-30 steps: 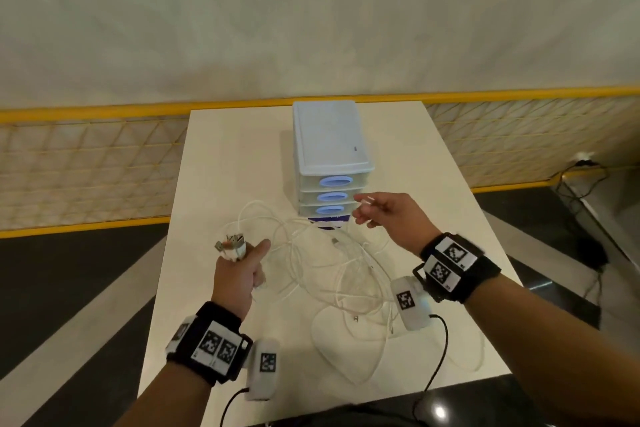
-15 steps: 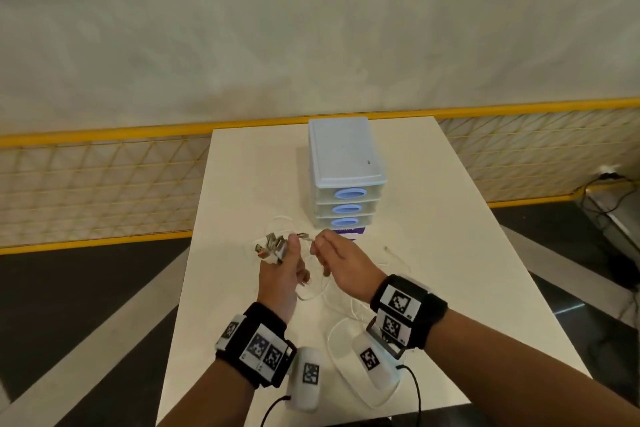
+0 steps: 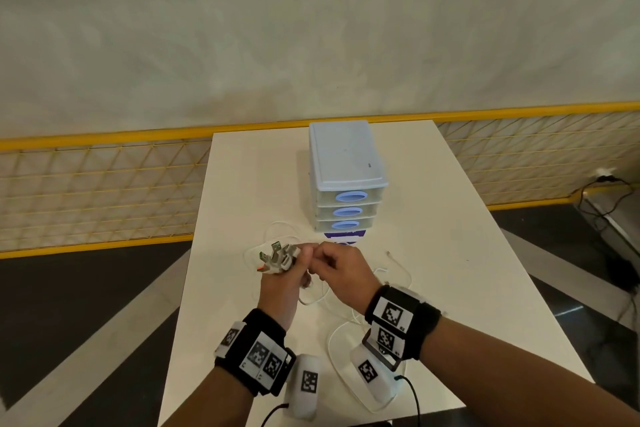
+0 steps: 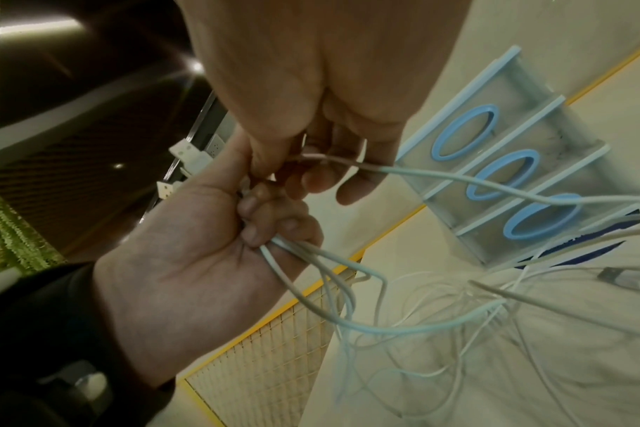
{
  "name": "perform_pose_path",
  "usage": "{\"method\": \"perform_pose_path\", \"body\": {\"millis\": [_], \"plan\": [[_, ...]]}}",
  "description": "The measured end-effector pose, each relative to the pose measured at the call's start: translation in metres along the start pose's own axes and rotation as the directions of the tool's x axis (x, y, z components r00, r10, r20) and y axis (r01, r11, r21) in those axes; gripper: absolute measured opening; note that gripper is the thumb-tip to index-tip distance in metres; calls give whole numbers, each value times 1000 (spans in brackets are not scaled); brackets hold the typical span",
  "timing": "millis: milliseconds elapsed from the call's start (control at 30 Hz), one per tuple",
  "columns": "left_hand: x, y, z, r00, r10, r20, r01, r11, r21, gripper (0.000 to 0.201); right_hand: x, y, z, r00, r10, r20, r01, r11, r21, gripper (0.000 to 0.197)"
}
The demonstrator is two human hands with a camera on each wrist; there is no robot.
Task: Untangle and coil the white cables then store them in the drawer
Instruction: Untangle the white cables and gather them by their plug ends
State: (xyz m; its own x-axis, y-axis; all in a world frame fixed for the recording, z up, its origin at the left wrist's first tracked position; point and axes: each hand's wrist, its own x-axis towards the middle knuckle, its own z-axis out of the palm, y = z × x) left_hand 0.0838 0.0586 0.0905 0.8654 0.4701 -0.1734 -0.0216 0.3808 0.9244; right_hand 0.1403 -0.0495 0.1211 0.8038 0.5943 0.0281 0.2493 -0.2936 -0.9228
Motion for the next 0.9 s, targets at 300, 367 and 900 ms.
{"method": "perform_pose_path", "body": {"millis": [300,367,900], "plan": [[0,3,3,998,63,-2,-62,983,171,36,-6,20,0,991,50,127,-35,993,-112,23],[2,2,3,1000,22,-17,-19,988,153,37,-7,21,2,990,33,134,-20,995,-93,26],[24,48,-29,977,-128,-170,82,963,-255,51,-8,61,-34,909,235,343,-52,883,-466,35]]}}
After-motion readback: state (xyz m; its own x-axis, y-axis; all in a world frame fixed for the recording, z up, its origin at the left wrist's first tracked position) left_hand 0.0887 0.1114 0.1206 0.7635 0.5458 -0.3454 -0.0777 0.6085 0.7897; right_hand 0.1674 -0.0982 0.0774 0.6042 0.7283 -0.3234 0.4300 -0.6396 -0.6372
